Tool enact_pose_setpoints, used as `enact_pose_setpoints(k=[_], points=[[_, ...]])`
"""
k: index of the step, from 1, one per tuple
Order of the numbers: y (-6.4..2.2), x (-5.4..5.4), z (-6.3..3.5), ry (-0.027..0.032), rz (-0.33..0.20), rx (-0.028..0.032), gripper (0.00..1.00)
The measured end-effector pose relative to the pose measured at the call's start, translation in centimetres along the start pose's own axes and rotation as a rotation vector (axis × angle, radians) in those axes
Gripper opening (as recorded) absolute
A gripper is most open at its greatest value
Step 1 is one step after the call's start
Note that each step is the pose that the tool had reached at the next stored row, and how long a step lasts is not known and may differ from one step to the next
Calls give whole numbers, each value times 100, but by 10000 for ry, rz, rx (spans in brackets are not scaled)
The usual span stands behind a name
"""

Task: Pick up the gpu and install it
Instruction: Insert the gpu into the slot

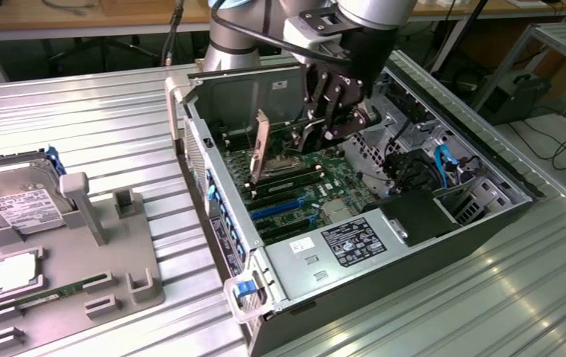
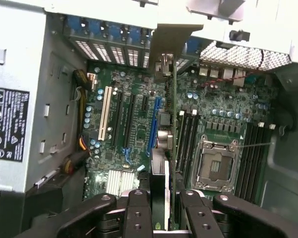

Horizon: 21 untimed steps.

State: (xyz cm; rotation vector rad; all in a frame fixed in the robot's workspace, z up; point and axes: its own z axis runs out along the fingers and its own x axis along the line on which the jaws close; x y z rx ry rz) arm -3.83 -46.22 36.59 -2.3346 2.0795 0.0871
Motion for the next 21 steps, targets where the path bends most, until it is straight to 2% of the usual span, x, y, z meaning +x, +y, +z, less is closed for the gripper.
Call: enact_pose_setpoints(k=[4,15,21], points=[[-2,3,60,-15,510,26,27],[0,5,143,-48,517,29,27],[0,5,147,-45,518,28,27]])
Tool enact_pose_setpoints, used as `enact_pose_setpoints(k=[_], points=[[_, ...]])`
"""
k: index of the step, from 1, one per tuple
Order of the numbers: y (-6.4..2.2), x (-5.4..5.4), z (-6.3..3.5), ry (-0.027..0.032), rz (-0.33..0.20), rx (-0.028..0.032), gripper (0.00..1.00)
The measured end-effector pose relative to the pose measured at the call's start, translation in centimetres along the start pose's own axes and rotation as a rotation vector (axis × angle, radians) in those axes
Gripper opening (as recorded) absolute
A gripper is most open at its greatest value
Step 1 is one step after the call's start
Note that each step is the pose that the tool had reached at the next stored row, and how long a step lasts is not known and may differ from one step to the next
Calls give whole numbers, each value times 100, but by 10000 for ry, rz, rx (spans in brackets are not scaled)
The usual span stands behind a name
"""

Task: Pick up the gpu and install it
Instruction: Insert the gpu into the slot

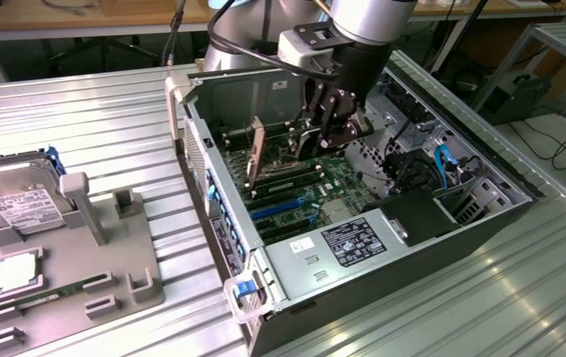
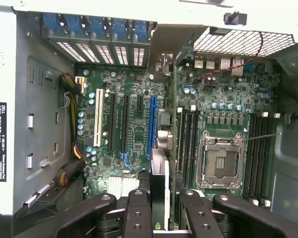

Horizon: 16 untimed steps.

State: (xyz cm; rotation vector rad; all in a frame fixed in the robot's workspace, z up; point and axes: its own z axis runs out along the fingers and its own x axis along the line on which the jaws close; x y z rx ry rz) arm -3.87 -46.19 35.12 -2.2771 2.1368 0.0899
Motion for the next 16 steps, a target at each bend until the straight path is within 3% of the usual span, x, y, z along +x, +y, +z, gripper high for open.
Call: enact_pose_setpoints(k=[16], points=[[-3,1,90,-3,40,5,27]])
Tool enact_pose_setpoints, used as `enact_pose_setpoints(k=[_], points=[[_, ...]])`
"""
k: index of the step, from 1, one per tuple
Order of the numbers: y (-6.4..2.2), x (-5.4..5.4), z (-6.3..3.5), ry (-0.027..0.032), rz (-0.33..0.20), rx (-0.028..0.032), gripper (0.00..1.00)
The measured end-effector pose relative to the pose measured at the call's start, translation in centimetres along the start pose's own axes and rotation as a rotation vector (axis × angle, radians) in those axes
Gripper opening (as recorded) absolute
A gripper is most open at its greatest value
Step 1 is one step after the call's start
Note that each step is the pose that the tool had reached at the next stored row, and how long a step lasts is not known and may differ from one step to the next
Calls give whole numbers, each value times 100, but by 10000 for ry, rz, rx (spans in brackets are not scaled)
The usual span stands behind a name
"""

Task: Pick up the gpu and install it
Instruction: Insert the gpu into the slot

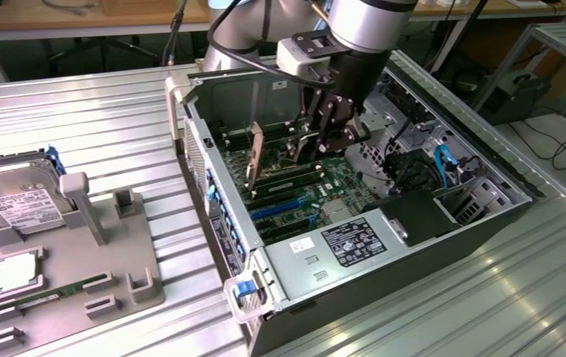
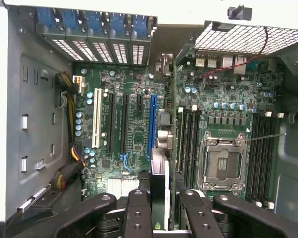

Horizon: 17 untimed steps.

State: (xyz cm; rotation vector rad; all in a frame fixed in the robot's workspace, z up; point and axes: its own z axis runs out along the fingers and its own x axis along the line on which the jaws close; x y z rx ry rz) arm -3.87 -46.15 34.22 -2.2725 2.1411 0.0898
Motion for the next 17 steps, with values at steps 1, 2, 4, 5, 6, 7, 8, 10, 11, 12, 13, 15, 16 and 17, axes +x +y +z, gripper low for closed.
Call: enact_pose_setpoints(k=[1,2,4,5,6,7,8,10,11,12,13,15,16,17], points=[[0,1,7,-2,9,1,27],[0,1,15,1,24,1,27],[2,2,30,0,111,6,27],[2,2,43,-2,222,12,27],[1,3,59,-5,385,20,27],[1,4,78,-9,570,29,27],[1,4,78,-6,570,29,27],[1,4,80,-9,571,30,27],[1,4,81,-9,570,30,27],[1,4,81,-10,571,30,27],[1,4,81,-11,570,30,27],[1,4,83,-10,570,30,27],[0,4,85,-11,570,30,27],[1,5,86,-10,570,30,27]])
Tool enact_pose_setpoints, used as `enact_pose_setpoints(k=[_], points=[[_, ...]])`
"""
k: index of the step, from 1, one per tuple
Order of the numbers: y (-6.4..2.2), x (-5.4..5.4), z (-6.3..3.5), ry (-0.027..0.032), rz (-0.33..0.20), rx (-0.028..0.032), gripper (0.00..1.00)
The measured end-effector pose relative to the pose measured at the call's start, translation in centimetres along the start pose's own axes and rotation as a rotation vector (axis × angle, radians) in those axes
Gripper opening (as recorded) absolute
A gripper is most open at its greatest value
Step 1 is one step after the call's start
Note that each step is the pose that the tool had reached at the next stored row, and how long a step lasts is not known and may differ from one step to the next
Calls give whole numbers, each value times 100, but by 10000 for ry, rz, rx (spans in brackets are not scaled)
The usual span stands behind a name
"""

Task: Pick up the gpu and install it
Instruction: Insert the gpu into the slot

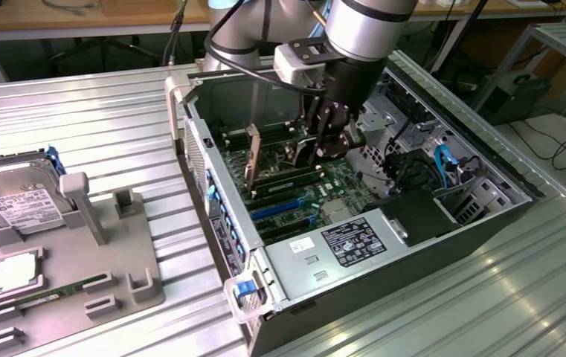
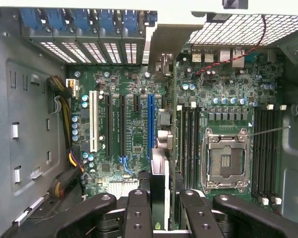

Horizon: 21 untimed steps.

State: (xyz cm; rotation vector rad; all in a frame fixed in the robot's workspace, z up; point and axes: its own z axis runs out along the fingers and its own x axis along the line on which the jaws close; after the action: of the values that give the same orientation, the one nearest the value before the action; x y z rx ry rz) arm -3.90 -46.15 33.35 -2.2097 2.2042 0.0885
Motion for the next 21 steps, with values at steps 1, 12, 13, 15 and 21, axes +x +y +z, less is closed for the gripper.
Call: enact_pose_setpoints(k=[1,12,13,15,21], points=[[0,0,1,0,0,0,27],[0,1,25,-12,0,1,27],[-1,1,27,-13,0,1,27],[-1,2,32,-12,0,0,27],[-1,2,47,-12,0,0,27]])
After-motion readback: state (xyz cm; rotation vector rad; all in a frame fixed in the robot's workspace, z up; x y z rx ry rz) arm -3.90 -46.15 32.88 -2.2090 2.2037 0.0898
